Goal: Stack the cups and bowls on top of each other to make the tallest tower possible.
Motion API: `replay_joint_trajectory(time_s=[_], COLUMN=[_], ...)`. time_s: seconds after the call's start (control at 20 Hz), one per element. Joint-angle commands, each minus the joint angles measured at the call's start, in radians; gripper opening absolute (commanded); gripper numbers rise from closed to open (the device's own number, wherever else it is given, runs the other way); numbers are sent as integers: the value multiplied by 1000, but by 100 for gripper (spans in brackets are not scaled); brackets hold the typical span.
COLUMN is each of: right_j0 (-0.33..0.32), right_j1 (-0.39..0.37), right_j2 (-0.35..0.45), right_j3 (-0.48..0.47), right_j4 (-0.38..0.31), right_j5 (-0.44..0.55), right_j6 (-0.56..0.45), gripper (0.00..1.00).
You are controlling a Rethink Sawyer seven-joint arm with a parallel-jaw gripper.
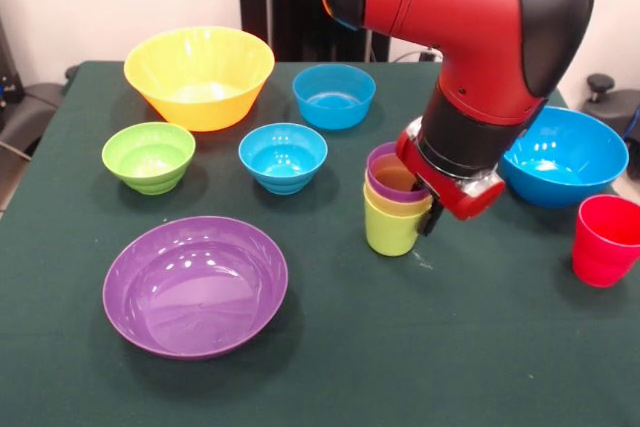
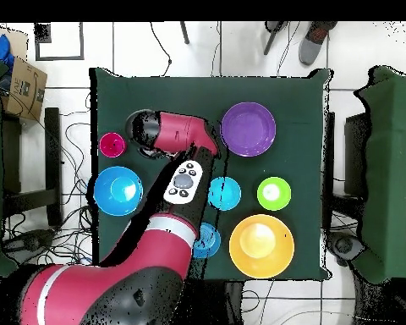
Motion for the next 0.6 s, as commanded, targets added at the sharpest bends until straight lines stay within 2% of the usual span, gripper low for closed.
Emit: replay_joint_trajectory(time_s=[0.05,0.3,0.6], right_j0=[18,28,22], right_j1=[20,13,-6], right_j2=[57,45,57], right_j3=[-2,8,15], right_j4=[-73,-57,-53], right_j5=[-48,-67,-75], right_j6=[27,65,44], gripper=[100,100,100])
